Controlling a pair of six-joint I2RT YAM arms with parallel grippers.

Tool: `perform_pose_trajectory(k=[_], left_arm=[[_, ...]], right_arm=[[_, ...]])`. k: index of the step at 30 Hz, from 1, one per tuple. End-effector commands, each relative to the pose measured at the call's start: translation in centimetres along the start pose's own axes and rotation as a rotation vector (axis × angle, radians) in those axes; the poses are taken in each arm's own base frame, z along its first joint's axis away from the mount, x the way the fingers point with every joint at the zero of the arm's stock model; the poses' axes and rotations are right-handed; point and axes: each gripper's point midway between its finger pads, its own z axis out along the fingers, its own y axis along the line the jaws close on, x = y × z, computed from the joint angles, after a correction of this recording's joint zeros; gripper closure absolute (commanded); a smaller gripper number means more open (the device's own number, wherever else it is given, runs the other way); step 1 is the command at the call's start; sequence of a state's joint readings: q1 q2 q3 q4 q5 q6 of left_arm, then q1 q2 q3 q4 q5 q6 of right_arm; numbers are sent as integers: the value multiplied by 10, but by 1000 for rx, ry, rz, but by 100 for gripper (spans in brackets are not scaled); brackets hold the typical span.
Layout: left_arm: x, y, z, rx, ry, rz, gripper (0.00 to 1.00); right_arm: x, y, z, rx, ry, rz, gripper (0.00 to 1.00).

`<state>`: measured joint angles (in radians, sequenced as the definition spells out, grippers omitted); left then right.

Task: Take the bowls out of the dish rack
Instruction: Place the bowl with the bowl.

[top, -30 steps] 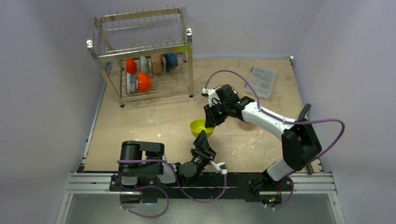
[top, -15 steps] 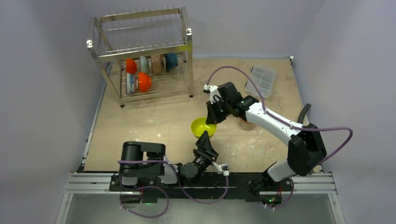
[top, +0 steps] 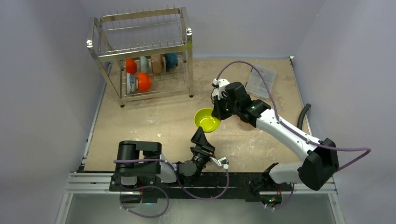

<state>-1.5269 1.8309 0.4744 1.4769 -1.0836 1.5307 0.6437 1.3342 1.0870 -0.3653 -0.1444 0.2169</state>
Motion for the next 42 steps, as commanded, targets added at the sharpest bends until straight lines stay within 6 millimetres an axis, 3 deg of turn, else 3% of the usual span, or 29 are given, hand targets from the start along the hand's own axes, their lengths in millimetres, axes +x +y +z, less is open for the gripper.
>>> perform_pose_trajectory(k=[1,10,20,26,42], left_arm=[[28,31,-10,-136,112,-376,21],[40,13,-16,-67,168,-473,16],[45,-2,-11,95,168,-777,15],[67,1,-3,138,225,-981,15],[137,9,4,118,389,-1441,10]], right_arm=[[-39,-7,-17,64,-178,50,100],[-54,-28,-31,179,-297,122,100],[-46,-81,-55,357,-389,231,100],[-30,-125,-73,470,-424,304,100],[3,-189,-85,670,-455,476,100]])
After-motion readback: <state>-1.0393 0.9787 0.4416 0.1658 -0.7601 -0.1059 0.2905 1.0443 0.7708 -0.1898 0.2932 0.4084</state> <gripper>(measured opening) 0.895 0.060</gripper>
